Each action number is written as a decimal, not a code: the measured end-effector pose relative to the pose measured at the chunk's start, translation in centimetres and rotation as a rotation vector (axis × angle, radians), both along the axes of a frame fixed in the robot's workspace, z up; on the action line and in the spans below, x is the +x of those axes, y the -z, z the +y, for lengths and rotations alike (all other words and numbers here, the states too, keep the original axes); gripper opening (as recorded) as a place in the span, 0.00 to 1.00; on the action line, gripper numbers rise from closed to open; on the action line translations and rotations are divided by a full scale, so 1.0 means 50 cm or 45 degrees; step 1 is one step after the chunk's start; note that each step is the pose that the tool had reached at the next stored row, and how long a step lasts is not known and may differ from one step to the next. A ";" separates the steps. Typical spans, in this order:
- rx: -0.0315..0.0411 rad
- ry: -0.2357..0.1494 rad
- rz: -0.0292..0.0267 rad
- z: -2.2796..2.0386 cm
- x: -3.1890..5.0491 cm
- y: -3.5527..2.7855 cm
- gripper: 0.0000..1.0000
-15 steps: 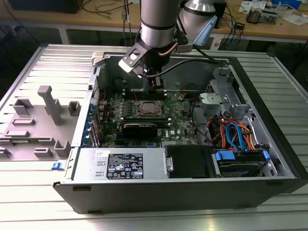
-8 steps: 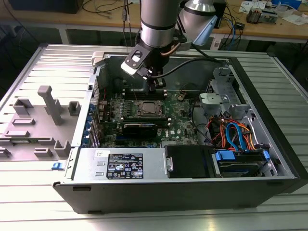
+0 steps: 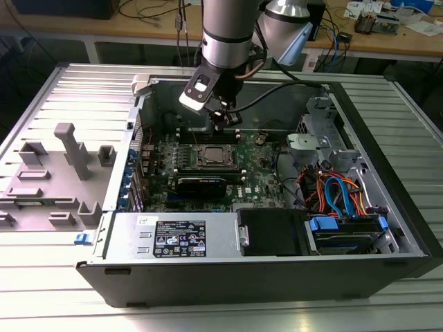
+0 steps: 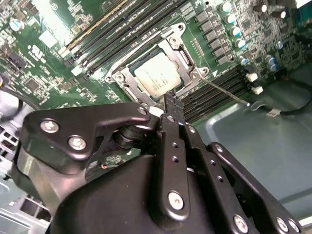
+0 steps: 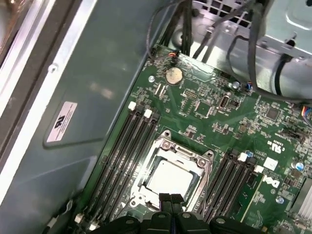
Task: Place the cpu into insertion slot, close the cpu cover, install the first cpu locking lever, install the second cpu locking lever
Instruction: 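Install the first cpu locking lever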
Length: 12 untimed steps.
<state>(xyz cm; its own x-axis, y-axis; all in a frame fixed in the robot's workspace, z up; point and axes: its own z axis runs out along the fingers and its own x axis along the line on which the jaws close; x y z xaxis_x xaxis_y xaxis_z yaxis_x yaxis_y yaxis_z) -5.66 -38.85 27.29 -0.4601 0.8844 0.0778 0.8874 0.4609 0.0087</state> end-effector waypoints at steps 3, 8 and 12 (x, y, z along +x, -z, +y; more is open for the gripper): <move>0.0001 -0.010 0.0001 0.0000 0.000 0.000 0.11; 0.0000 -0.014 0.0001 0.0000 0.000 0.000 0.11; 0.0000 -0.091 0.0001 0.0001 -0.001 0.000 0.11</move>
